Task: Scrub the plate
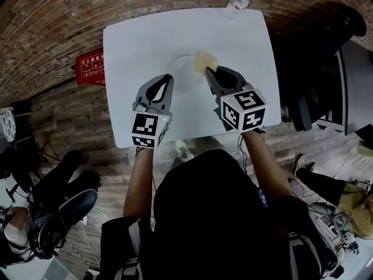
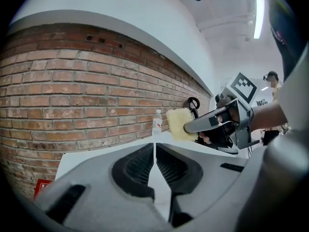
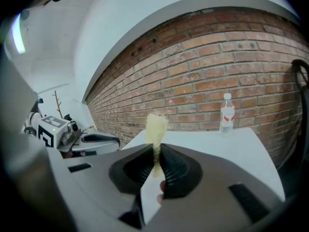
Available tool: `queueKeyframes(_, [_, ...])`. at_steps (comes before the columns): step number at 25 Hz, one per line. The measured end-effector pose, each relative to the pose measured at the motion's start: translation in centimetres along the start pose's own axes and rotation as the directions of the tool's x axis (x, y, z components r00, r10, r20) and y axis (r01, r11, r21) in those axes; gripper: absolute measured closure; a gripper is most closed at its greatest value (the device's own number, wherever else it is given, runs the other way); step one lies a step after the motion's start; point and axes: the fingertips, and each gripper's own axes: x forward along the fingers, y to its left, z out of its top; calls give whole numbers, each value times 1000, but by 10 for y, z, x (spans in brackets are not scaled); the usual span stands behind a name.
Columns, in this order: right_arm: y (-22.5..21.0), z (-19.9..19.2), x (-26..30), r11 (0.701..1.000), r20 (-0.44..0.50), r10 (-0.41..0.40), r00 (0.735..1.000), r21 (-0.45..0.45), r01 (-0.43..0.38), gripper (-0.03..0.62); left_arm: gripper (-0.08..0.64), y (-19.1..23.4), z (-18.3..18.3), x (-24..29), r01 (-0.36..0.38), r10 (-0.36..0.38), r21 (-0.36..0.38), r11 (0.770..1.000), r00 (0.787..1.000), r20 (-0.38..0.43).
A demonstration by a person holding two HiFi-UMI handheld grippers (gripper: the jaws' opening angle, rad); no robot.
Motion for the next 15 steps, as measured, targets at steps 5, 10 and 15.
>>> queueKeyframes(5, [-20,-23,9,999,-48,9,999,32,-8,551,540,-11,-21,23,30,-31,-17,999,999,-44])
queueKeyframes(10, [-23,-44,32,998,-97,31,995,57,-25,551,540,0,-50,29,17,-19,-33,999,997,-80])
queueKeyframes(15, [-42,-63,35,997,-115,37,993,73,-28,551,538,-7,-67,45,9,-12,-39,999,997,-80])
